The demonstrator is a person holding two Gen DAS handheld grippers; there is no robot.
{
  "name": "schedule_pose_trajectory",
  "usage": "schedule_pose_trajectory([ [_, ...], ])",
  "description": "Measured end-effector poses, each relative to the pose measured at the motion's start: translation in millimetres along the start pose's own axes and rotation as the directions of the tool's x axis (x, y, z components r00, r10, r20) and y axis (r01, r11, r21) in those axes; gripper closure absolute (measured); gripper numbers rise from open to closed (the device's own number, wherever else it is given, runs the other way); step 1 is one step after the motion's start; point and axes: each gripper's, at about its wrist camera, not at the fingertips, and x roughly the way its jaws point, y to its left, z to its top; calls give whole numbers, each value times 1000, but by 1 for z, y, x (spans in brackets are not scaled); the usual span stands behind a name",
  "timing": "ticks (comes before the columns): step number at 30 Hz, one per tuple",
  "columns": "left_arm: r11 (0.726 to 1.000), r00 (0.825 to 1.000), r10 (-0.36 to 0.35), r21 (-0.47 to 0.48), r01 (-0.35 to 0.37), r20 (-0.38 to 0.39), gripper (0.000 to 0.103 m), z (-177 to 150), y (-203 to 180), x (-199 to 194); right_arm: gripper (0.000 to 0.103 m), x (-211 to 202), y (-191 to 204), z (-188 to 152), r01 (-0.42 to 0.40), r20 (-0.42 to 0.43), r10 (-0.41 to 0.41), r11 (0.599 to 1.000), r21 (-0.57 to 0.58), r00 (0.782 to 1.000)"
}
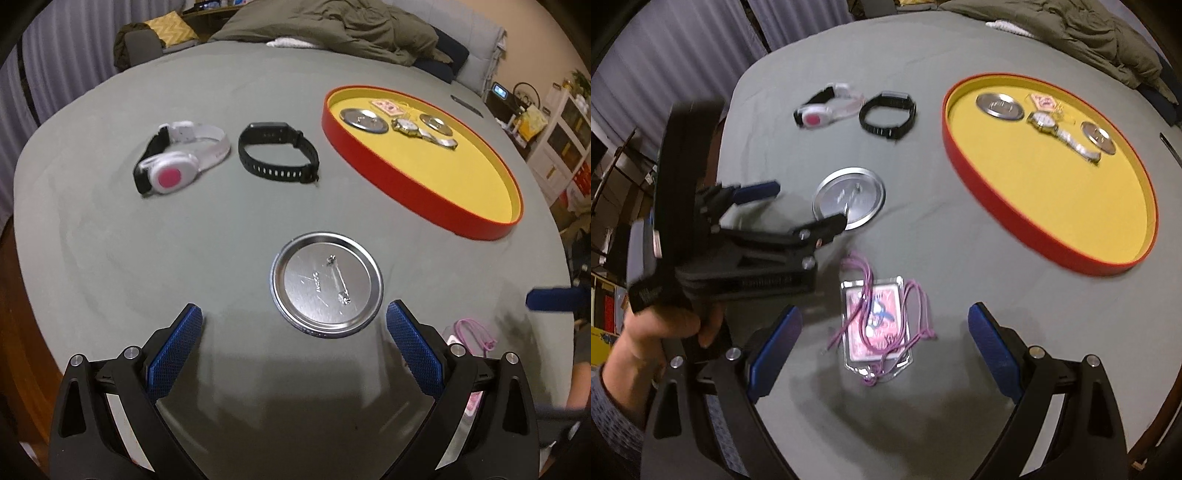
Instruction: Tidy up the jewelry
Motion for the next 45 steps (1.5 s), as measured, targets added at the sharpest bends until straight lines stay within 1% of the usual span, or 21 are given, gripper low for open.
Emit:
schedule_pose_trajectory([
  [5,1000,1000,-5,23,5,-4,6,-1,-8,8,15,19,2,-14,15,-27,-16,1000,-19,1000],
  [9,998,1000,8,63,-8,-6,6,0,-18,12,15,32,7,-23,24,-38,-25,999,-36,999],
  [13,995,999,33,90,-32,-16,6,-1,-24,18,14,38,13,-28,63,-22,-65,995,-73,998],
  [18,995,999,37,95,-35,-22,5,0,-25,22,9,42,13,-32,63,-4,-63,995,-76,998],
  [27,993,999,50,108,-48,-14,5,-3,-27,25,8,42,16,-42,80,36,-78,994,-80,996],
  [34,993,999,47,106,-44,-19,5,-3,-27,25,8,39,16,-50,87,84,-81,993,-78,993],
  [40,993,999,47,109,-46,-9,5,-4,-27,25,9,38,18,-51,96,86,-89,992,-80,992],
  [43,992,999,43,118,-43,0,8,-5,-28,24,10,38,18,-51,98,94,-91,992,-83,991],
  [45,990,999,42,131,-43,8,13,-6,-30,22,11,38,19,-53,104,100,-95,991,-86,990],
])
